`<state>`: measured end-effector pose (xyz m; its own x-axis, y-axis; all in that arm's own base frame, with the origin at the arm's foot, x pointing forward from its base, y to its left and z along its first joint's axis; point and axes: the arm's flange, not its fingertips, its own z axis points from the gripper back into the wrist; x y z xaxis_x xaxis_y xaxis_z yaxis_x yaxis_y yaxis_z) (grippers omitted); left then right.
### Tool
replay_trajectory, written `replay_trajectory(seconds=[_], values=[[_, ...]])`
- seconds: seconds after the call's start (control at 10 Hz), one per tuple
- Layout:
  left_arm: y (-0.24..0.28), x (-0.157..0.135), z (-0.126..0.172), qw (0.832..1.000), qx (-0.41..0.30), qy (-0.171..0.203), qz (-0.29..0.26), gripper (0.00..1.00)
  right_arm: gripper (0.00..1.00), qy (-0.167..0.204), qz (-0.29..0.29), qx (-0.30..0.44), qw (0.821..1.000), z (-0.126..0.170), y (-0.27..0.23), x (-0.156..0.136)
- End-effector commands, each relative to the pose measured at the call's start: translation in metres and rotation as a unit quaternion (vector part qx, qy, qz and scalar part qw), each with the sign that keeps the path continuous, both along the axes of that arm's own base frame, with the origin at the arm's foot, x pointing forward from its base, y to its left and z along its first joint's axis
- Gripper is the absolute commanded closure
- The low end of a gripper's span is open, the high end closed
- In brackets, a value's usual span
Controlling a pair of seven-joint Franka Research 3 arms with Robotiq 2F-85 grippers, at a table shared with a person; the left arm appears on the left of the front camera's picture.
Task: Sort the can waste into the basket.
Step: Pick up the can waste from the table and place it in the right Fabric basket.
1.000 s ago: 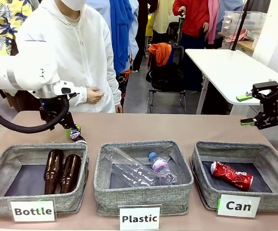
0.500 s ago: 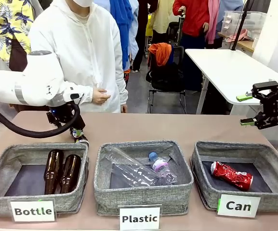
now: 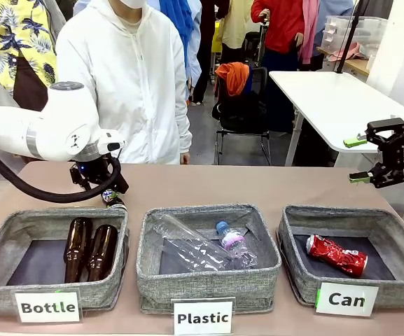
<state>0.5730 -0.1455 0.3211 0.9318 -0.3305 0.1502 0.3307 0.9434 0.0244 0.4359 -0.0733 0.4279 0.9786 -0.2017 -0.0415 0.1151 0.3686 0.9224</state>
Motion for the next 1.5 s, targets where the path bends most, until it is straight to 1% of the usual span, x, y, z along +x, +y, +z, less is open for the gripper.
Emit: replay_trajectory(seconds=[0.0, 0.2, 0.4, 0.5, 0.7, 0.8, 0.9, 1.2, 1.3, 1.4], values=[[0.0, -0.006, 0.003, 1.0, -0.001, -0.004, 0.011, 0.0, 0.0, -0.01, 0.006, -0.001, 1.0, 0.001, -0.002, -0.001], [-0.007, -0.013, 0.008, 0.999, -0.014, 0.011, 0.048, 0.0, 0.0, -0.01, 0.006, -0.001, 1.0, 0.001, -0.002, -0.001], [-0.017, -0.016, 0.018, 0.993, -0.047, 0.006, 0.105, 0.0, 0.0, -0.01, 0.006, -0.001, 1.0, 0.001, -0.002, -0.001], [-0.022, -0.018, 0.025, 0.991, -0.059, 0.002, 0.124, 0.0, 0.0, -0.01, 0.006, -0.001, 1.0, 0.001, -0.002, -0.001], [-0.028, -0.017, 0.037, 0.98, -0.083, -0.014, 0.179, 0.0, 0.0, -0.01, 0.006, -0.001, 1.0, 0.001, -0.002, -0.001], [-0.03, -0.014, 0.036, 0.982, -0.085, 0.013, 0.167, 0.0, 0.0, -0.01, 0.006, -0.001, 1.0, 0.001, -0.002, -0.001], [-0.025, -0.01, 0.035, 0.987, -0.072, 0.001, 0.146, 0.0, 0.0, -0.01, 0.006, -0.001, 1.0, 0.001, -0.002, -0.001], [-0.025, -0.01, 0.035, 0.987, -0.072, 0.001, 0.146, 0.0, 0.0, -0.01, 0.006, -0.001, 1.0, 0.001, -0.002, -0.001], [-0.027, -0.011, 0.037, 0.985, -0.075, 0.003, 0.155, 0.0, 0.0, -0.01, 0.006, -0.001, 1.0, 0.001, -0.002, -0.001], [-0.031, -0.016, 0.038, 0.955, -0.045, 0.0, 0.294, 0.0, 0.0, -0.01, 0.006, -0.001, 1.0, 0.001, -0.002, -0.001]])
